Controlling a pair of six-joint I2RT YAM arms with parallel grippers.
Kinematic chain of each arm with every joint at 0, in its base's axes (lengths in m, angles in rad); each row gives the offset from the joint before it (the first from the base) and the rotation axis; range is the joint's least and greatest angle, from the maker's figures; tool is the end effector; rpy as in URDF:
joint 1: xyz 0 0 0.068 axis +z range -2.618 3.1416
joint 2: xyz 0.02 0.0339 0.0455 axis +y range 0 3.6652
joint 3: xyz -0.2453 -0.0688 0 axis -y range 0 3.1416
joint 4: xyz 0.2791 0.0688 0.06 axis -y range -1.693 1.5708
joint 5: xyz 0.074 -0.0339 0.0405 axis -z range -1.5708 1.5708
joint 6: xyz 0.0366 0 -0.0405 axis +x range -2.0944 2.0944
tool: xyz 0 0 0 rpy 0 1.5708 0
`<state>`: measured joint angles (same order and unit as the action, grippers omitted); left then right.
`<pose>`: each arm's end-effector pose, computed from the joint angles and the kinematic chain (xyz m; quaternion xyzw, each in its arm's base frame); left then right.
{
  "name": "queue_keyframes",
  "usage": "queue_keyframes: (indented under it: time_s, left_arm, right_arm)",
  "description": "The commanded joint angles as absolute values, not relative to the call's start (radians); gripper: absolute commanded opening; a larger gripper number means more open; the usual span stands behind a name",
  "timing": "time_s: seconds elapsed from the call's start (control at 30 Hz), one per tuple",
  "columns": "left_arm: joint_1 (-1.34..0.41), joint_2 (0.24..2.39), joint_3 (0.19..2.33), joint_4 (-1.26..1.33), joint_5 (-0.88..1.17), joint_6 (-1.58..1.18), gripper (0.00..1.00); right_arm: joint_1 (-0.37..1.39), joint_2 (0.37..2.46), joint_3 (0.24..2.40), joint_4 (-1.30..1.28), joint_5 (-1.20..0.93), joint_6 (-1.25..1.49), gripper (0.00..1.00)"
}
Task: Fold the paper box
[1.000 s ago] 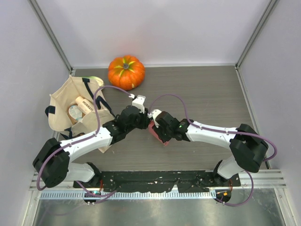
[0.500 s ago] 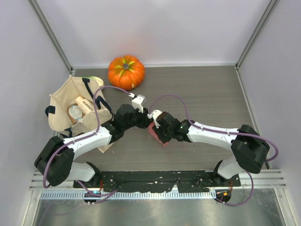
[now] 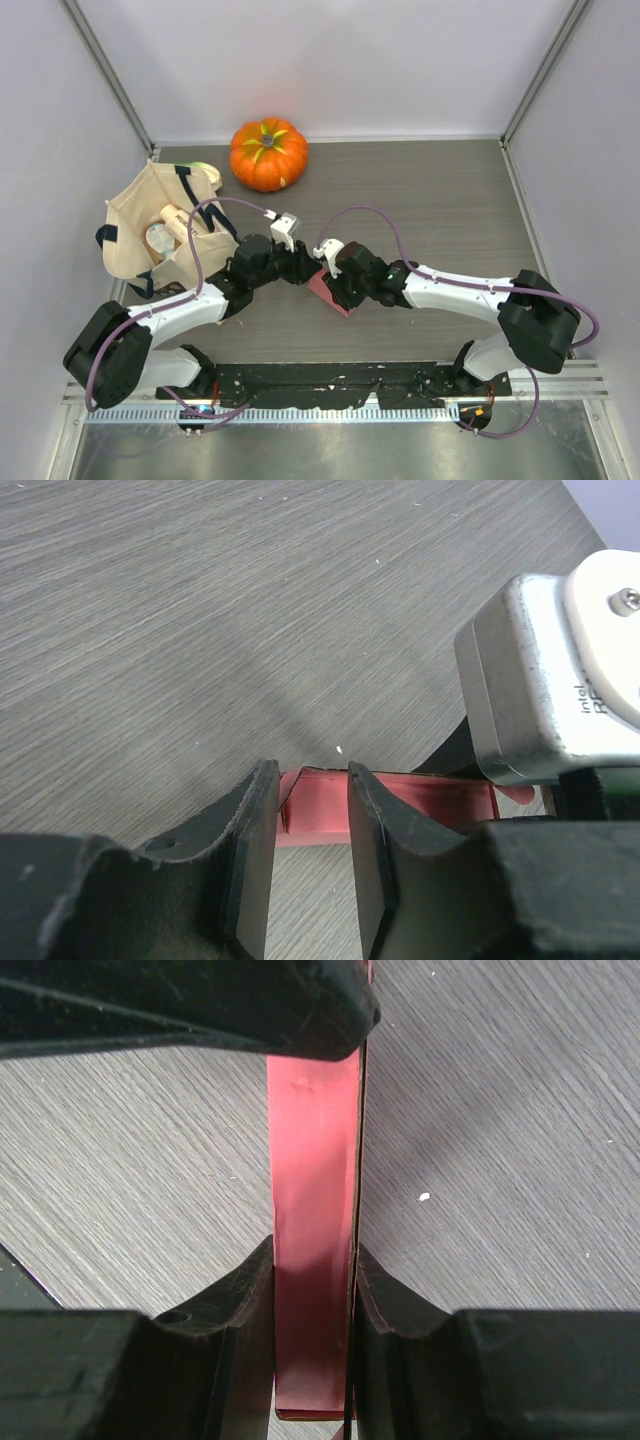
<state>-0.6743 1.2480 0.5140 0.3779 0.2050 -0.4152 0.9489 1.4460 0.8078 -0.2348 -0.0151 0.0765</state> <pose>0.2239 -0.1885 0.1654 0.1634 0.8025 -0.3660 0.4420 0.1862 0.2608 0.1541 -0.3994 0.8506 0.1739 0.2944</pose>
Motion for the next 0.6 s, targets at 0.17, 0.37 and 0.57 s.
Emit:
queue_keyframes:
  time_s: [0.17,0.37,0.57]
  left_arm:
    - [-0.667,1.258,0.541,0.410,0.275,-0.413,0.26]
    - [-0.667,1.262,0.557,0.364,0.233,-0.400,0.21]
    - [-0.673,1.272,0.552,0.360,0.184,-0.396,0.22]
  right_arm:
    - [0.945,1.402,0.813,-0.201,-0.011,0.057,0.31]
    - [0.945,1.411,0.827,-0.201,-0.017,0.057,0.30]
    - [0.945,1.408,0.833,-0.209,-0.023,0.054,0.30]
